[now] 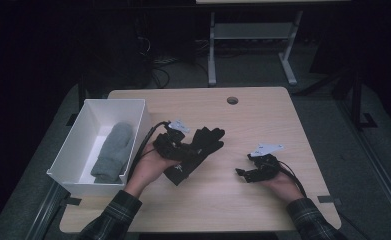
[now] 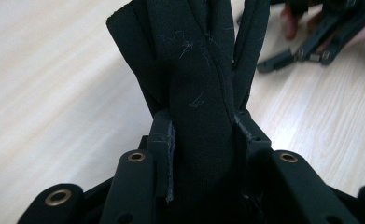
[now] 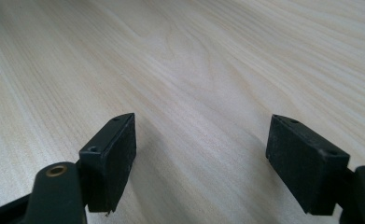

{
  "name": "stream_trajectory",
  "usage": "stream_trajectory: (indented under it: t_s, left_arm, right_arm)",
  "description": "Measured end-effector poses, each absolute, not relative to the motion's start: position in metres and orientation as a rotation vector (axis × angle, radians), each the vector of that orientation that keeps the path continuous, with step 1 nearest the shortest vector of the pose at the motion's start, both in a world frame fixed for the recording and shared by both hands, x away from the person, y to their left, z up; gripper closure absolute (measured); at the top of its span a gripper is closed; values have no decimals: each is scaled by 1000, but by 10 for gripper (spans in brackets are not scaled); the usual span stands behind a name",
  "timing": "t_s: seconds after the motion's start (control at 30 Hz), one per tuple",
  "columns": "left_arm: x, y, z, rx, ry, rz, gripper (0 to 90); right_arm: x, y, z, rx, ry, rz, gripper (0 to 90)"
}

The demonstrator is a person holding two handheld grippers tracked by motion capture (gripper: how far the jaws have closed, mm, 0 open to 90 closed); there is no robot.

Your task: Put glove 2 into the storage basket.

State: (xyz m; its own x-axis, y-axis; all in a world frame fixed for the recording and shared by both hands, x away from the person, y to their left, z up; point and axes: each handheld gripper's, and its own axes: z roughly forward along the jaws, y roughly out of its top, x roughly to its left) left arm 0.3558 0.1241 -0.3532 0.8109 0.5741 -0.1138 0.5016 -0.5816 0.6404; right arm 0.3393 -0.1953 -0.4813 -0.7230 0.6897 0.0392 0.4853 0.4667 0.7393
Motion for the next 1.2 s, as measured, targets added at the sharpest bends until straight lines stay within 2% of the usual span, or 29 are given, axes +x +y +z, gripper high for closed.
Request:
stream_trajectory:
  t_s: [0.3, 0.63, 0.87, 1.2]
  left_arm:
    - [368, 153, -303, 2278, 833, 174, 646]
    - [378, 201, -275, 2223, 929, 230, 646]
    - [379, 242, -265, 2177, 1021, 266, 645]
    - [374, 303, -271, 2118, 1196, 320, 644]
  right_arm:
    - [339, -195, -481, 1013, 2453, 1110, 245]
    - [339, -195, -481, 1006, 2453, 1107, 245]
    - [339, -195, -481, 1005, 2453, 1107, 245]
    - [339, -195, -481, 1008, 2451, 1106, 245]
